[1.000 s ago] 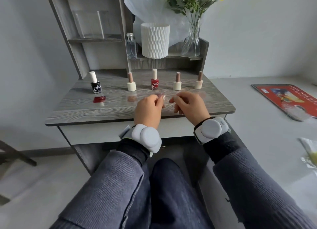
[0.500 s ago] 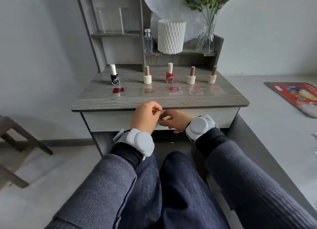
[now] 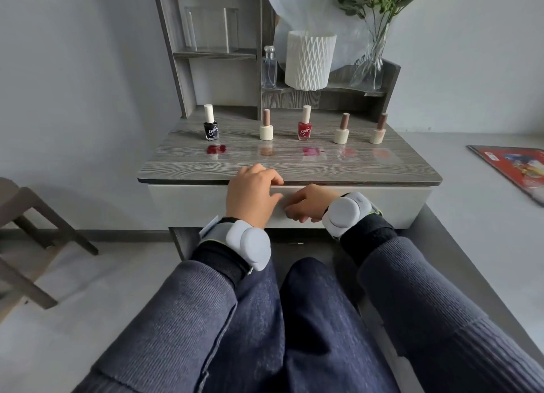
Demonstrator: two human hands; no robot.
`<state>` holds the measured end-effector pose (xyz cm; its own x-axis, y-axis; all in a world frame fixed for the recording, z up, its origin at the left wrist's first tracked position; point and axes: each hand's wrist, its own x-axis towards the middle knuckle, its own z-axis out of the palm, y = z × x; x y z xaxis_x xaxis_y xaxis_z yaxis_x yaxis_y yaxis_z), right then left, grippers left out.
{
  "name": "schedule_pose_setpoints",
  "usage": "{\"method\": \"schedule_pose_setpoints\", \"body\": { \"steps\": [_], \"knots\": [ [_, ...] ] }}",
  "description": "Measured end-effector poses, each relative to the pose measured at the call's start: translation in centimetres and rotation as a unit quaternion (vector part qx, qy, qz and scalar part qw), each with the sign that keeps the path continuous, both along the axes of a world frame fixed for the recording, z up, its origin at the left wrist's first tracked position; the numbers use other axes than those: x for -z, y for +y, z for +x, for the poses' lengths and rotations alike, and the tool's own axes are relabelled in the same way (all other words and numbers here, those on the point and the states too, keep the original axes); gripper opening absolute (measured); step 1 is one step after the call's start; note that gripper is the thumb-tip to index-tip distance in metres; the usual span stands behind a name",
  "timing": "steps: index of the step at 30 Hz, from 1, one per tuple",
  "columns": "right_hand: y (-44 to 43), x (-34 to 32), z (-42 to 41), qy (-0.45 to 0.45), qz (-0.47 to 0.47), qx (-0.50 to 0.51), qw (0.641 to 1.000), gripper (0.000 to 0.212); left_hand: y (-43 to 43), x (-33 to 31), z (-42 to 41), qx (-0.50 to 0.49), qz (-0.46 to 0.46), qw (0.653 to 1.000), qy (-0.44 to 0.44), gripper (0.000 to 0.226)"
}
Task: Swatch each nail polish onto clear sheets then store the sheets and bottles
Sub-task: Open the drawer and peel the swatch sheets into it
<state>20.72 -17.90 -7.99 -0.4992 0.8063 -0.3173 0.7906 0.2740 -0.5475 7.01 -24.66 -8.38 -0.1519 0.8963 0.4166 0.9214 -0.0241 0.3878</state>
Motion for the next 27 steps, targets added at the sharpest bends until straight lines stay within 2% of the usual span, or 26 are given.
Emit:
{"method": "schedule_pose_setpoints", "body": {
  "steps": [5,7,9,11,14,17,20,23,27],
  "knots": [
    [-1.0,-0.6,0.3,-0.008,-0.075,-0.023,0.997,0.027,-0.1,-0.3,0.7,0.023,-0.046,0.998,0.023,0.031],
    [-1.5,-1.1,0.5,-0.013,-0.097,-0.037,0.995,0.018,-0.3,-0.3,0.6,0.006,-0.111,0.993,0.044,0.032],
    [-1.7,-1.7,1.0,-0.003,-0.1,-0.044,0.994,0.019,-0.3,-0.4,0.4,-0.011,-0.177,0.982,0.064,0.026],
    [-1.6,-2.2,1.5,0.049,-0.062,-0.032,0.996,0.016,-0.3,-0.6,0.3,-0.022,-0.201,0.978,0.058,0.021],
    [-1.2,-2.9,1.6,0.118,0.101,-0.029,0.987,0.004,-0.2,-1.3,0.5,-0.031,-0.215,0.975,0.045,0.02],
    [-1.2,-2.9,1.4,0.089,0.17,-0.095,0.977,0.015,-0.2,-1.8,0.8,-0.042,-0.237,0.97,0.046,0.024],
    [-1.2,-2.8,1.1,0.061,0.148,-0.118,0.98,0.018,-0.4,-2.2,1.0,-0.044,-0.261,0.963,0.053,0.032],
    [-1.6,-3.1,0.7,0.029,0.132,-0.121,0.983,0.022,-0.7,-2.4,1.1,-0.037,-0.281,0.957,0.061,0.03],
    [-2.3,-3.4,0.4,-0.076,0.059,-0.152,0.984,0.032,-1.1,-2.4,1.3,-0.025,-0.301,0.952,0.049,0.023]
  ]
}}
